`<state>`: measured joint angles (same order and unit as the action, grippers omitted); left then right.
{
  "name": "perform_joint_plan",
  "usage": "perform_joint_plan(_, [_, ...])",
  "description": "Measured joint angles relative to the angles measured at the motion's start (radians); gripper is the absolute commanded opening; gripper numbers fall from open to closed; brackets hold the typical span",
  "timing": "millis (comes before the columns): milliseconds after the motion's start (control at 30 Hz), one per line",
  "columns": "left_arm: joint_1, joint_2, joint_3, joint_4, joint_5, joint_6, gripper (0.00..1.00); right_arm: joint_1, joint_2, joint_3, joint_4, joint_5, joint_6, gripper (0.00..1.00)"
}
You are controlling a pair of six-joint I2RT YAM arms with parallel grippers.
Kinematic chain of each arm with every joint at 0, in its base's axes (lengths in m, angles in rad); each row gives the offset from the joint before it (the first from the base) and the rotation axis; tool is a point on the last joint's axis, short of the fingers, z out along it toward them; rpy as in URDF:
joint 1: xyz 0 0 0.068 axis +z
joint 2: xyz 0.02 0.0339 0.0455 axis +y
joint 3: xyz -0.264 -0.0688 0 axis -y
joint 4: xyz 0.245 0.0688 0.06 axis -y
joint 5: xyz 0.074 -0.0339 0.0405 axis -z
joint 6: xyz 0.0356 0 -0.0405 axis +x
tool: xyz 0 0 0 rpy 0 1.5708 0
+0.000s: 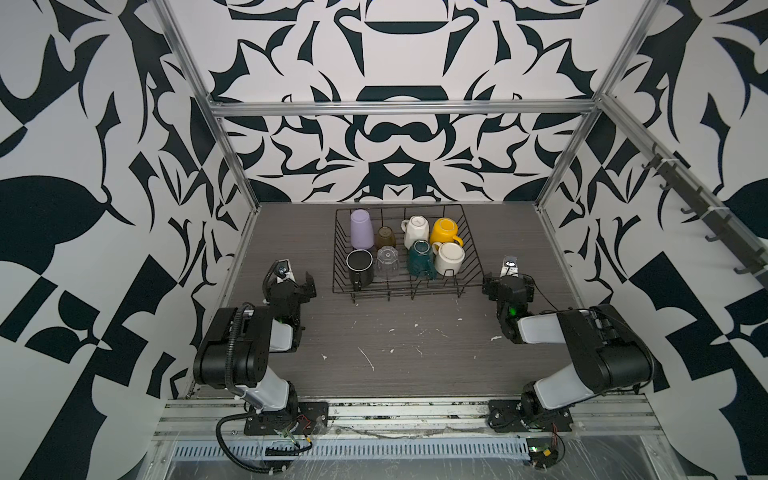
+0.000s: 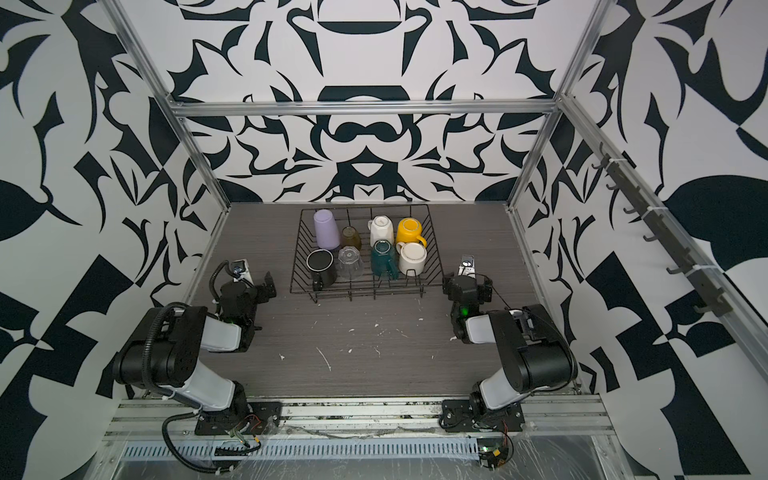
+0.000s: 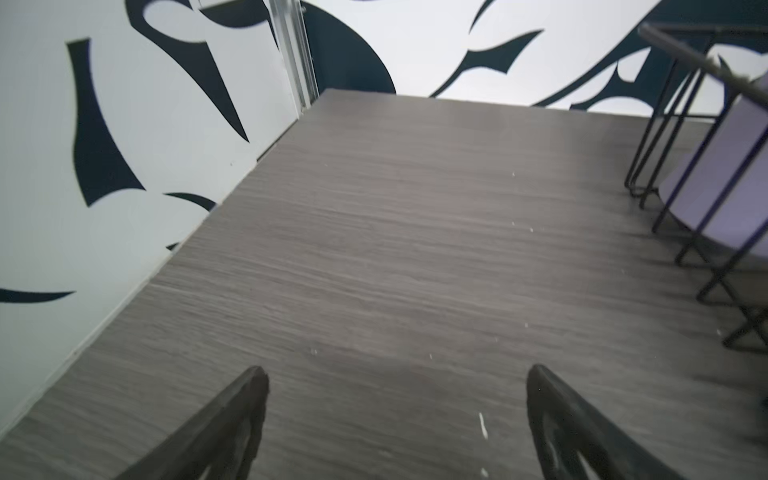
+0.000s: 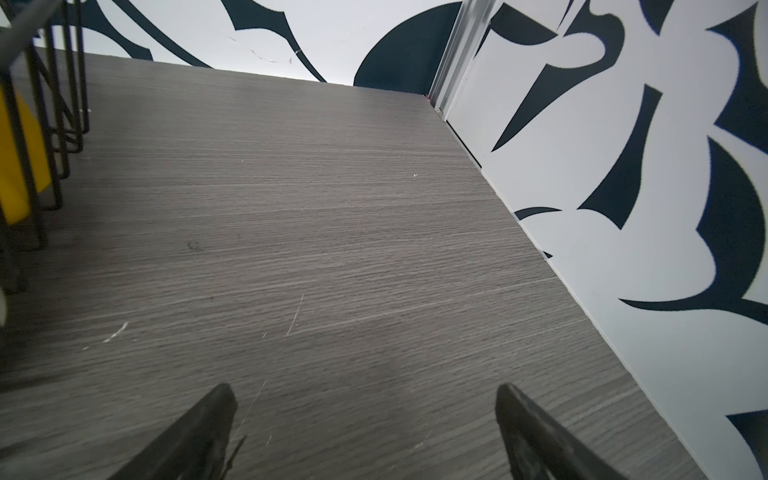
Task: Load the cups into the dish rack
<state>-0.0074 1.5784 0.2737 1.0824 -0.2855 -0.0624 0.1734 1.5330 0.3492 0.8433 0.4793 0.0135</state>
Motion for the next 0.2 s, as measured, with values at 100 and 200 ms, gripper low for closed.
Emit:
perform_joint_plan(100, [0.001,0.0,0.007,-0.003,-0.008,-0.002,0.99,-0.003,0.0,0.001,-0.002,-0.006,0.001,1.0])
perform_joint_plan(200, [0.001,0.0,0.03,-0.033,-0.026,-0.011,0.99,-0.009,0.0,0.002,-0.004,-0.014,0.002,1.0])
